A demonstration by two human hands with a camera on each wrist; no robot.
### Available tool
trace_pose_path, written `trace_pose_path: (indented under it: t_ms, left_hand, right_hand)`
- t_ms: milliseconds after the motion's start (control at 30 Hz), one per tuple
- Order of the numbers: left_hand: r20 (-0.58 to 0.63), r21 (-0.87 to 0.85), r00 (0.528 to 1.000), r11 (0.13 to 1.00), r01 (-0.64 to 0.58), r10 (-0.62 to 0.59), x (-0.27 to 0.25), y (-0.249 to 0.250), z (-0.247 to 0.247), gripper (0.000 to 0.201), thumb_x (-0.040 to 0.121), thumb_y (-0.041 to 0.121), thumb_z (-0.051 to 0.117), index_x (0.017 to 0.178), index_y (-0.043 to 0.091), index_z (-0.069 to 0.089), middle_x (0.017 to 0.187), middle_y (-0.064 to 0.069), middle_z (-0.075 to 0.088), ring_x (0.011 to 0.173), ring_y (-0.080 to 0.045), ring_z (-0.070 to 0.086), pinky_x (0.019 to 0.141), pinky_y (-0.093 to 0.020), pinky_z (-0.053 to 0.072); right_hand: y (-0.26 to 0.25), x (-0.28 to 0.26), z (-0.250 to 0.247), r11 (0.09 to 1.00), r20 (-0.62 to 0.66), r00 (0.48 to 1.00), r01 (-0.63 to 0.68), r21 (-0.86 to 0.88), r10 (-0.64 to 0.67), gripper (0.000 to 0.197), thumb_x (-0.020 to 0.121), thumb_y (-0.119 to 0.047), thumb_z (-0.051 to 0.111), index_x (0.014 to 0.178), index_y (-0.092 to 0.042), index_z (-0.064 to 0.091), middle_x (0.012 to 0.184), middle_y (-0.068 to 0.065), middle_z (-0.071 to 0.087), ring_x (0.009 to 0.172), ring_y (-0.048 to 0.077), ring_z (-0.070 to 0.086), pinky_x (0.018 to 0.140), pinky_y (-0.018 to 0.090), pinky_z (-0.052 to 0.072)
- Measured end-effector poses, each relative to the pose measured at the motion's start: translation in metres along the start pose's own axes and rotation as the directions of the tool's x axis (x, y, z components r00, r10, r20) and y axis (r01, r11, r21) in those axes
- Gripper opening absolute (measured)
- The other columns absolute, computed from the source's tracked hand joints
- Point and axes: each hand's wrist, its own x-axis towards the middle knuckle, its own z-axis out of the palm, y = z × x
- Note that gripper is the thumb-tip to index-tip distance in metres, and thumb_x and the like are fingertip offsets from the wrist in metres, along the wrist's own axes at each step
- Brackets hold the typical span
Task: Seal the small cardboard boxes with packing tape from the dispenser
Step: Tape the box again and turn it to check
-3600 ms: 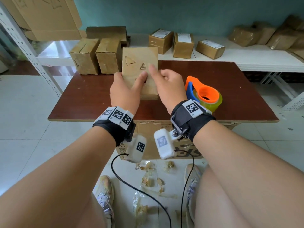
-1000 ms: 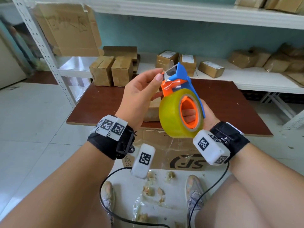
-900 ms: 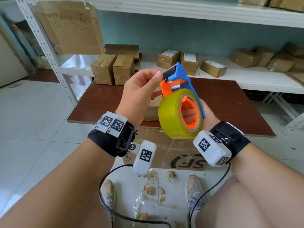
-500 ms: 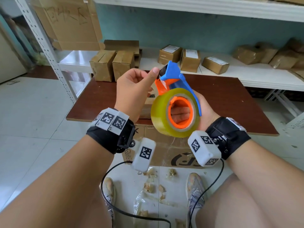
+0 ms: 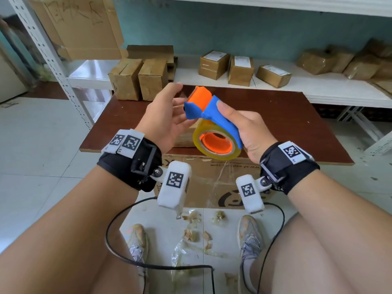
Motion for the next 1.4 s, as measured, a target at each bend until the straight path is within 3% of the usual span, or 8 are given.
trace_pose_path:
  t_ms: [267, 367, 433, 700, 867, 1067, 1267, 1400]
  left_hand:
    - [0.006, -0.087, 0.992, 0.988, 0.127, -0.127, 0.002, 0.000, 0.004, 0.040, 0.100, 0.024, 0.075, 0.132, 0.003, 0.066, 0.109, -0.013, 0.071, 0.091, -0.021, 0.076, 0.087, -0.039, 0.066]
    - [-0.008, -0.216, 0.981, 0.958, 0.188, -0.194, 0.004, 0.000, 0.001, 0.036, 0.098, 0.013, 0.075, 0.130, -0.003, 0.067, 0.116, -0.018, 0.074, 0.097, -0.025, 0.079, 0.075, -0.037, 0.067]
    - [0.007, -0.232, 0.977, 0.950, 0.210, -0.215, 0.004, 0.001, 0.001, 0.026, 0.101, 0.009, 0.071, 0.122, -0.005, 0.069, 0.099, -0.017, 0.077, 0.088, -0.023, 0.080, 0.069, -0.033, 0.066]
    - [0.005, 0.078, 1.000, 0.997, 0.028, -0.029, 0.012, -0.005, -0.004, 0.023, 0.104, 0.020, 0.069, 0.123, 0.006, 0.069, 0.094, -0.008, 0.074, 0.073, -0.015, 0.076, 0.067, -0.026, 0.061]
    - [0.042, 0.204, 0.988, 0.967, -0.155, 0.149, 0.016, -0.012, -0.007, 0.017, 0.105, 0.019, 0.067, 0.090, 0.011, 0.067, 0.092, -0.008, 0.075, 0.089, -0.020, 0.074, 0.083, -0.031, 0.063]
    - [0.057, 0.138, 0.986, 0.977, -0.164, 0.157, 0.020, -0.017, -0.005, 0.017, 0.105, 0.018, 0.066, 0.090, 0.010, 0.066, 0.099, -0.017, 0.067, 0.093, -0.023, 0.072, 0.095, -0.039, 0.062]
    - [0.116, 0.020, 0.976, 0.982, -0.189, 0.186, 0.020, -0.018, -0.004, 0.023, 0.108, 0.016, 0.062, 0.085, 0.014, 0.063, 0.090, -0.005, 0.072, 0.090, -0.021, 0.067, 0.089, -0.037, 0.056]
    - [0.122, 0.079, 0.968, 0.970, -0.231, 0.221, 0.019, -0.016, -0.006, 0.025, 0.107, 0.014, 0.062, 0.082, 0.014, 0.061, 0.090, -0.005, 0.071, 0.093, -0.021, 0.067, 0.092, -0.039, 0.057]
  right_hand:
    - [0.001, -0.005, 0.006, 0.959, -0.013, 0.980, 0.191, -0.209, -0.198, 0.096, 0.071, -0.075, 0.081, 0.068, 0.014, 0.045, 0.062, 0.025, 0.035, 0.058, 0.030, 0.034, 0.058, 0.037, 0.029]
    - [-0.001, -0.005, 0.004, 0.945, -0.024, 0.971, 0.225, -0.237, -0.238, 0.078, 0.078, -0.063, 0.079, 0.061, 0.004, 0.044, 0.057, 0.011, 0.033, 0.053, 0.023, 0.032, 0.053, 0.030, 0.028]
    - [-0.002, -0.006, 0.003, 0.931, -0.025, 0.960, 0.262, -0.252, -0.277, 0.072, 0.083, -0.057, 0.080, 0.059, 0.001, 0.046, 0.055, 0.006, 0.034, 0.051, 0.019, 0.031, 0.051, 0.026, 0.028]
    - [0.003, -0.005, 0.000, 0.903, -0.015, 0.951, 0.289, -0.317, -0.309, 0.069, 0.090, -0.050, 0.080, 0.066, 0.009, 0.052, 0.056, 0.007, 0.038, 0.050, 0.018, 0.035, 0.051, 0.027, 0.030]
    - [0.002, -0.004, -0.001, 0.915, -0.071, 0.952, 0.265, -0.305, -0.299, 0.074, 0.088, -0.052, 0.081, 0.061, 0.006, 0.044, 0.055, 0.007, 0.032, 0.051, 0.019, 0.031, 0.052, 0.028, 0.029]
    - [-0.001, -0.005, -0.001, 0.928, -0.110, 0.951, 0.249, -0.279, -0.288, 0.069, 0.087, -0.050, 0.083, 0.058, 0.000, 0.045, 0.053, 0.007, 0.034, 0.050, 0.020, 0.032, 0.051, 0.028, 0.029]
    - [-0.004, -0.006, 0.004, 0.947, -0.119, 0.952, 0.254, -0.199, -0.280, 0.084, 0.078, -0.061, 0.083, 0.069, 0.014, 0.046, 0.066, 0.036, 0.038, 0.059, 0.037, 0.035, 0.059, 0.042, 0.031]
    - [-0.005, -0.005, 0.001, 0.924, -0.097, 0.947, 0.271, -0.271, -0.306, 0.067, 0.087, -0.050, 0.082, 0.057, -0.003, 0.045, 0.052, 0.008, 0.036, 0.050, 0.021, 0.033, 0.052, 0.029, 0.031]
